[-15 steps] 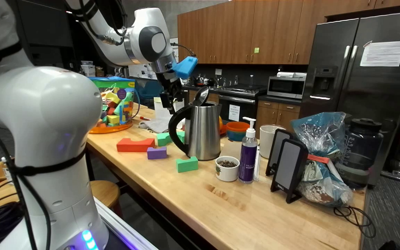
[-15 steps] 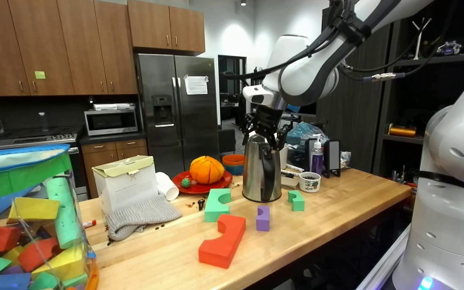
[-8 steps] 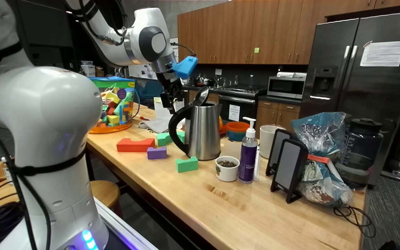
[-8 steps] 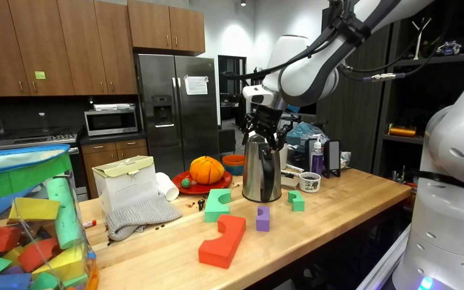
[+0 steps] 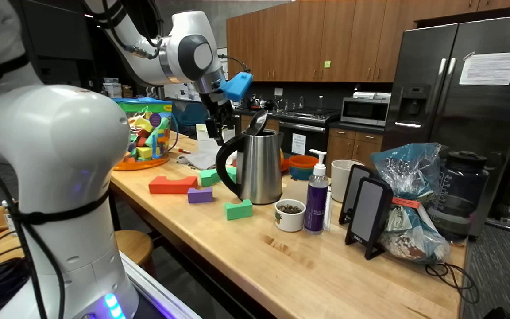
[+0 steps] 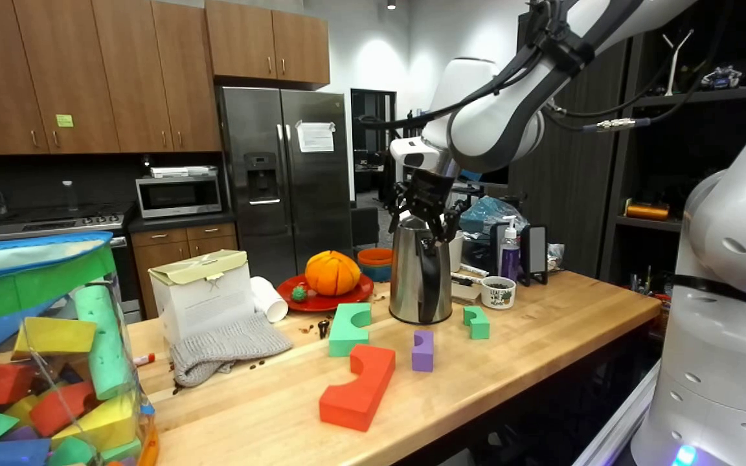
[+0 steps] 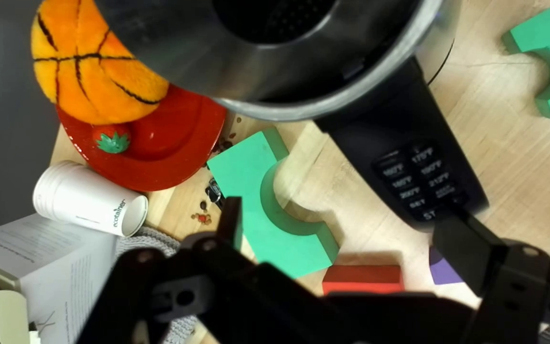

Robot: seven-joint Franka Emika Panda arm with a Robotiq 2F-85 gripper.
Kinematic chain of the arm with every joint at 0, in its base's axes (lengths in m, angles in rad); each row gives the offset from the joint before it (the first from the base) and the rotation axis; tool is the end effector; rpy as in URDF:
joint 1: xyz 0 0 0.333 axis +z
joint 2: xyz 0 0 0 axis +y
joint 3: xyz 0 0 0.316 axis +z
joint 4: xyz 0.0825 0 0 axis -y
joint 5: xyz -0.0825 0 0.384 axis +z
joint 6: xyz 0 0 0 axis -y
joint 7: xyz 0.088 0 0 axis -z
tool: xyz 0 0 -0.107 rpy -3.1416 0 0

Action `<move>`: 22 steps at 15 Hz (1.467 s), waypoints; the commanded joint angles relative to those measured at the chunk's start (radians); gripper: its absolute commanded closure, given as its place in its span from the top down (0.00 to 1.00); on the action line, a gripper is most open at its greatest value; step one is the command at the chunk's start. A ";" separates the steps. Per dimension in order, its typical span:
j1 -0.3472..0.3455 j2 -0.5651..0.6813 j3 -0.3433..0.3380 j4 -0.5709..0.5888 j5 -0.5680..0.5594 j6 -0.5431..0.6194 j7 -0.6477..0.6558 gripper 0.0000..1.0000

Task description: Open the lid of the kettle by pressing on the button at the center, push the kettle slightly forward and then close the lid

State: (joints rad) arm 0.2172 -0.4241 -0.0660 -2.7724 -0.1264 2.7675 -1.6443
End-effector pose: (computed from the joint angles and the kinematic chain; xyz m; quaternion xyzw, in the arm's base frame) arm 0.3949 0.0666 0.3820 0.5675 0.7964 0.1385 0.1566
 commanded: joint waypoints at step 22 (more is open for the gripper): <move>-0.014 -0.137 0.066 -0.004 -0.078 -0.020 0.051 1.00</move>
State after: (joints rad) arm 0.2218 -0.5255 -0.0084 -2.7714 -0.1772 2.7584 -1.6281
